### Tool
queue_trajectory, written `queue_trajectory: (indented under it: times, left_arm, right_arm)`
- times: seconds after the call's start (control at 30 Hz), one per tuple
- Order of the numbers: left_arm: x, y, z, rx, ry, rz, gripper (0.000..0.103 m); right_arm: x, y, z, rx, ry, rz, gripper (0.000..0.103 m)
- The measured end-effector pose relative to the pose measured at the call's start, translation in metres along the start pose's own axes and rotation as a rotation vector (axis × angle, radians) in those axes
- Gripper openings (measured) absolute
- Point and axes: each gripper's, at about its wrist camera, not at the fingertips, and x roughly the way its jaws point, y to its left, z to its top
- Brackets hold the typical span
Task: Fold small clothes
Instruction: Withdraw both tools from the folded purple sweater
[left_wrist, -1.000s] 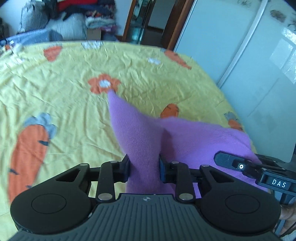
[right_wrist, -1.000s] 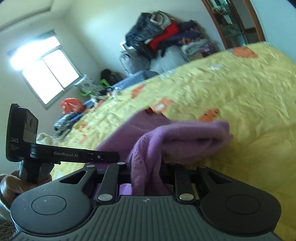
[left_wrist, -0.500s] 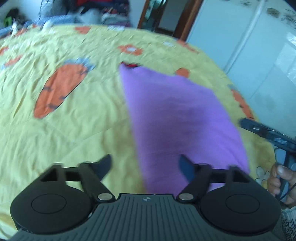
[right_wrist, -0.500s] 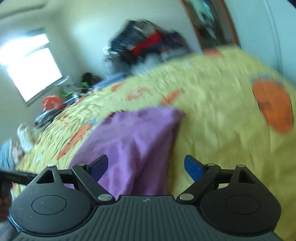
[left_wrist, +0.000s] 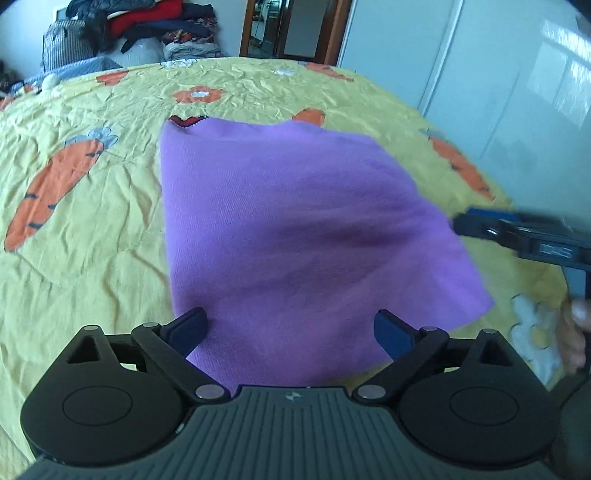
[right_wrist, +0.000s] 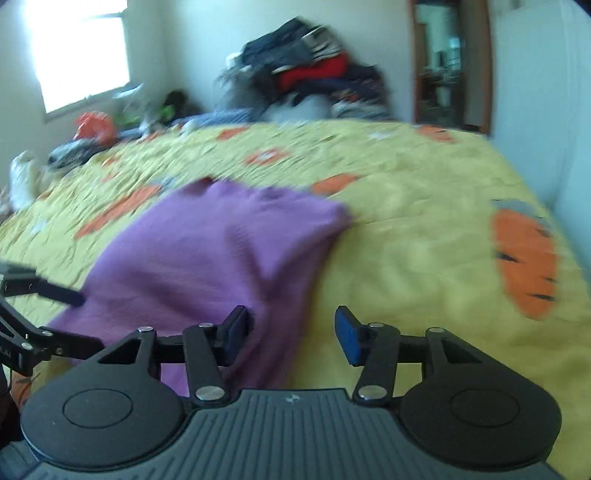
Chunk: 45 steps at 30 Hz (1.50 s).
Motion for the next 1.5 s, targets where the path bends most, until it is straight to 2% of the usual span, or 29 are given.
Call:
queue_trajectory:
  times: [0.07,0.13,0.2,0.27,0.3,0.33,0.4,0.43,0.47,0.5,0.53,0.57,0.63,0.7,0.8,0.83,0.9,0.93,0.97,1.0,1.03,1.3,1.37,1.47,1.5]
  left_arm:
    - [-0.004,0.002,-0.001,-0.027,-0.006,-0.006,0.098]
    - [-0.004,0.003,-0.001,-0.043,0.003,-0.025,0.098]
    - [-0.005,-0.001,-0.003,-0.030,0.003,-0.025,0.099]
    - [-0.003,-0.004,-0.004,-0.015,0.009,-0.015,0.099]
    - [-0.003,-0.005,-0.003,-0.013,0.012,-0.014,0.099]
    - [-0.004,-0.005,-0.003,-0.012,0.012,-0.018,0.099]
    - [-0.005,-0.006,-0.002,-0.002,0.010,-0.003,0.099]
    - [-0.004,-0.007,-0.002,0.003,0.011,0.002,0.099]
    - [-0.002,-0.007,-0.002,0.006,0.014,0.004,0.099]
    - [0.000,-0.007,-0.002,0.008,0.016,0.007,0.099]
    - [0.000,-0.007,-0.002,0.010,0.015,0.010,0.099]
    - [0.000,-0.007,-0.002,0.007,0.012,0.007,0.099]
    - [-0.001,-0.008,-0.002,-0.002,0.012,-0.005,0.100]
    - [-0.002,-0.010,-0.002,0.002,0.013,-0.003,0.100]
    - [-0.006,-0.010,-0.002,0.002,0.003,0.023,0.100]
    - [-0.007,-0.009,-0.002,-0.001,-0.004,0.036,0.100]
    - [-0.007,-0.005,-0.001,-0.026,-0.009,0.058,0.102]
    - [-0.006,-0.002,-0.001,-0.039,-0.004,0.056,0.102]
    - [-0.005,0.000,-0.001,-0.051,-0.001,0.057,0.102]
    - [-0.005,0.002,-0.001,-0.059,0.001,0.066,0.102]
    - [-0.004,0.003,-0.002,-0.062,0.005,0.074,0.102]
    - [-0.006,0.009,-0.007,-0.087,0.012,0.075,0.102]
    - [-0.007,0.009,-0.007,-0.085,0.010,0.077,0.102]
    - [-0.004,0.010,-0.007,-0.092,0.012,0.083,0.102]
    - [-0.003,0.011,-0.008,-0.096,0.016,0.084,0.102]
  right_arm:
    - [-0.014,-0.006,-0.007,0.067,-0.013,0.090,0.031]
    - [-0.018,0.005,-0.013,0.025,-0.012,0.099,0.031]
    - [-0.003,0.017,-0.010,0.011,0.021,0.137,0.031]
    - [0.017,0.027,-0.013,-0.019,0.073,0.108,0.029]
    - [0.022,0.030,-0.014,-0.047,0.074,0.089,0.018]
    - [0.020,0.034,-0.015,-0.084,0.050,0.028,0.004]
    - [0.012,0.030,-0.010,-0.094,0.016,-0.061,0.003]
    - [0.012,0.025,-0.009,-0.123,0.027,-0.105,0.002]
    - [0.019,0.017,-0.009,-0.129,0.068,-0.102,0.004]
    - [0.022,0.004,-0.008,-0.075,0.117,-0.052,0.004]
    - [0.021,-0.007,-0.005,-0.011,0.118,-0.039,0.007]
    - [0.016,-0.014,0.001,0.038,0.076,-0.028,0.008]
    - [0.012,-0.033,0.017,0.192,-0.008,0.097,0.008]
    - [0.031,-0.047,0.034,0.312,-0.009,0.158,0.008]
    - [0.067,-0.059,0.047,0.403,0.012,0.214,0.015]
    - [0.078,-0.059,0.048,0.423,0.030,0.233,0.022]
    - [0.097,-0.062,0.049,0.460,0.068,0.262,0.056]
    - [0.103,-0.061,0.050,0.453,0.071,0.236,0.079]
    - [0.106,-0.058,0.050,0.430,0.065,0.228,0.076]
    - [0.106,-0.053,0.050,0.401,0.048,0.236,0.058]
    - [0.105,-0.048,0.051,0.373,0.030,0.199,0.005]
    - [0.088,-0.013,0.064,0.143,-0.050,0.054,0.006]
    - [0.089,-0.011,0.068,0.105,-0.053,-0.010,0.005]
    - [0.100,-0.019,0.066,0.087,0.001,-0.074,0.004]
    - [0.108,-0.021,0.062,0.063,0.033,-0.120,0.004]
